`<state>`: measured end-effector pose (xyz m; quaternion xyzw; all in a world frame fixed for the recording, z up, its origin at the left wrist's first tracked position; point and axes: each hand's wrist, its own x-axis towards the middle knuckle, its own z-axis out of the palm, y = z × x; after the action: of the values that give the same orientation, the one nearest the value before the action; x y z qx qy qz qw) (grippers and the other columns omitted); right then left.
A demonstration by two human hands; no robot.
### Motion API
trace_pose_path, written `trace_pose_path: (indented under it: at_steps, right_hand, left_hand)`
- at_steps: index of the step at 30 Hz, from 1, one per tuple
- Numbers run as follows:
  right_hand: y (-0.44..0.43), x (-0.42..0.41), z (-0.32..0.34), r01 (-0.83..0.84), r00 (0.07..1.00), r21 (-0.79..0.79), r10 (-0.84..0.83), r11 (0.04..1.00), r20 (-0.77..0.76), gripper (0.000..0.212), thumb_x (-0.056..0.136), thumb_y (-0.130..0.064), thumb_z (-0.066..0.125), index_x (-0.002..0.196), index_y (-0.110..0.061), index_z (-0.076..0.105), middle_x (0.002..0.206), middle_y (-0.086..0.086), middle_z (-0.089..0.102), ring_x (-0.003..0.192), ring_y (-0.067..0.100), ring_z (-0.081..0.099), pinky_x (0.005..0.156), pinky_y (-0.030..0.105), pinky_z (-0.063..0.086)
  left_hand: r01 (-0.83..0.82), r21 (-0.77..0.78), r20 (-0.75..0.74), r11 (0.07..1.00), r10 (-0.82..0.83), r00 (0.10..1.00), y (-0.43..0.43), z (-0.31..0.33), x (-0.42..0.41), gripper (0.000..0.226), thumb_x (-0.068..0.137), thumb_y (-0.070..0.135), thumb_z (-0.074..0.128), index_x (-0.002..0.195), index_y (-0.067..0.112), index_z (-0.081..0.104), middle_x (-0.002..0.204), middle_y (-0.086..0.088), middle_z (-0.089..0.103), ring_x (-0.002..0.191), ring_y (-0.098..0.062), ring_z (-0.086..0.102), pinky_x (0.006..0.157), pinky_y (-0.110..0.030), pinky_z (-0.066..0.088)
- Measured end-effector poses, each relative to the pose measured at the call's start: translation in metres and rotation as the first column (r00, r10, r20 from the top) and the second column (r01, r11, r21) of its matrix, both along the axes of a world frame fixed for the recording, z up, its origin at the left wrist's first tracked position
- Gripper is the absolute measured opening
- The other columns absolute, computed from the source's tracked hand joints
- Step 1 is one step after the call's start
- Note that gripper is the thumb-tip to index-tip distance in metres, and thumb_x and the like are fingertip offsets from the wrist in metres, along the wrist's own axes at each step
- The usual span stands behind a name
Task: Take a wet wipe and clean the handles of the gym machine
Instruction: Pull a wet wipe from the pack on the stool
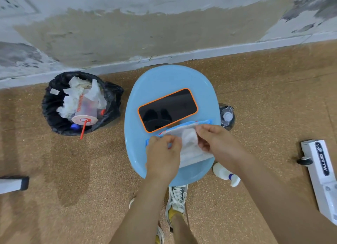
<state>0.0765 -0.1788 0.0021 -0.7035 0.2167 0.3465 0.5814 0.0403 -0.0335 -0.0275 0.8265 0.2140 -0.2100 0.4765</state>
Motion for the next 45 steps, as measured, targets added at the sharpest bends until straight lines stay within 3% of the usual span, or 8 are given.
trace_pose_path:
  at_steps: [5, 8, 13, 19, 25, 32, 38, 45]
  right_hand:
    - [0.002, -0.009, -0.007, -0.318, 0.878, -0.302, 0.399, 0.899, 0.264, 0.017, 0.080, -0.015, 0.072, 0.095, -0.024, 0.071, 0.083, 0.004, 0.062, 0.070, 0.012, 0.056, 0.069, 0.016, 0.042]
    - [0.004, -0.017, -0.013, -0.082, 0.920, -0.258, 0.172, 0.963, 0.351, 0.010, 0.086, -0.015, 0.065, 0.083, -0.012, 0.074, 0.075, 0.007, 0.067, 0.068, 0.010, 0.057, 0.068, 0.023, 0.043]
    - [-0.002, -0.014, 0.000, 0.104, 0.992, 0.041, -0.107, 0.994, 0.074, 0.023, 0.091, -0.014, 0.057, 0.076, -0.015, 0.073, 0.052, -0.012, 0.057, 0.051, 0.001, 0.045, 0.054, 0.012, 0.035]
    - [-0.013, -0.014, 0.005, 0.534, 0.843, 0.319, -0.466, 0.783, -0.268, 0.015, 0.083, -0.014, 0.056, 0.073, -0.010, 0.066, 0.063, -0.001, 0.058, 0.063, 0.014, 0.046, 0.062, 0.023, 0.037]
    - [-0.023, -0.031, 0.014, 0.386, 0.921, 0.261, -0.356, 0.885, -0.156, 0.019, 0.086, 0.001, 0.057, 0.092, -0.007, 0.073, 0.095, 0.021, 0.064, 0.084, 0.021, 0.063, 0.070, 0.024, 0.055]
    - [-0.038, -0.037, 0.051, 0.703, 0.675, 0.491, -0.700, 0.514, -0.233, 0.023, 0.077, -0.001, 0.052, 0.091, 0.000, 0.070, 0.073, 0.009, 0.063, 0.062, 0.011, 0.056, 0.054, 0.015, 0.047]
    - [-0.051, -0.047, 0.048, 0.525, 0.839, 0.079, -0.531, 0.847, 0.116, 0.022, 0.087, -0.005, 0.058, 0.103, -0.012, 0.071, 0.086, 0.007, 0.069, 0.075, 0.018, 0.057, 0.070, 0.031, 0.046]
    - [-0.026, -0.043, 0.031, 0.637, 0.768, 0.070, -0.640, 0.768, 0.036, 0.033, 0.084, 0.014, 0.049, 0.093, -0.013, 0.066, 0.075, -0.001, 0.066, 0.068, 0.015, 0.060, 0.053, 0.019, 0.049]
  left_hand:
    - [-0.018, -0.018, 0.047, 1.000, 0.018, 0.999, -0.001, -0.005, 0.000, 0.033, 0.085, 0.052, 0.053, 0.057, 0.033, 0.053, 0.072, -0.010, 0.049, 0.067, -0.022, 0.044, 0.066, -0.036, 0.042]
    - [-0.007, -0.057, -0.011, 0.998, 0.006, 1.000, 0.000, 0.000, -0.004, 0.023, 0.074, 0.057, 0.065, 0.071, 0.036, 0.057, 0.083, 0.001, 0.045, 0.074, -0.014, 0.045, 0.071, -0.031, 0.040]
    - [0.023, 0.164, 0.017, 0.986, -0.026, 1.000, -0.008, -0.001, -0.007, 0.011, 0.079, 0.039, 0.068, 0.077, 0.042, 0.057, 0.094, 0.001, 0.041, 0.095, -0.018, 0.045, 0.081, -0.029, 0.040]
    - [0.017, 0.228, 0.048, 0.974, -0.029, 0.998, -0.008, -0.009, -0.007, 0.015, 0.075, 0.040, 0.070, 0.068, 0.044, 0.057, 0.083, 0.010, 0.036, 0.091, -0.021, 0.051, 0.079, -0.044, 0.048]
    - [0.001, 0.254, 0.029, 0.967, -0.008, 1.000, -0.010, -0.009, -0.006, 0.021, 0.075, 0.030, 0.066, 0.065, 0.042, 0.052, 0.086, 0.005, 0.042, 0.092, -0.022, 0.050, 0.081, -0.045, 0.048]
    - [0.006, 0.313, 0.036, 0.950, -0.018, 0.999, -0.011, -0.006, -0.008, 0.023, 0.075, 0.027, 0.069, 0.069, 0.035, 0.049, 0.086, 0.000, 0.045, 0.086, -0.025, 0.051, 0.075, -0.046, 0.048]
    - [0.072, 0.452, 0.037, 0.889, -0.099, 0.994, -0.015, 0.015, -0.012, 0.022, 0.072, 0.048, 0.071, 0.089, 0.036, 0.063, 0.095, 0.008, 0.052, 0.100, -0.018, 0.047, 0.086, -0.041, 0.032]
    - [0.408, 0.426, 0.107, 0.807, -0.493, 0.863, -0.017, 0.017, -0.035, 0.041, 0.078, 0.038, 0.059, 0.117, 0.028, 0.050, 0.104, 0.007, 0.060, 0.098, -0.023, 0.052, 0.076, -0.039, 0.039]
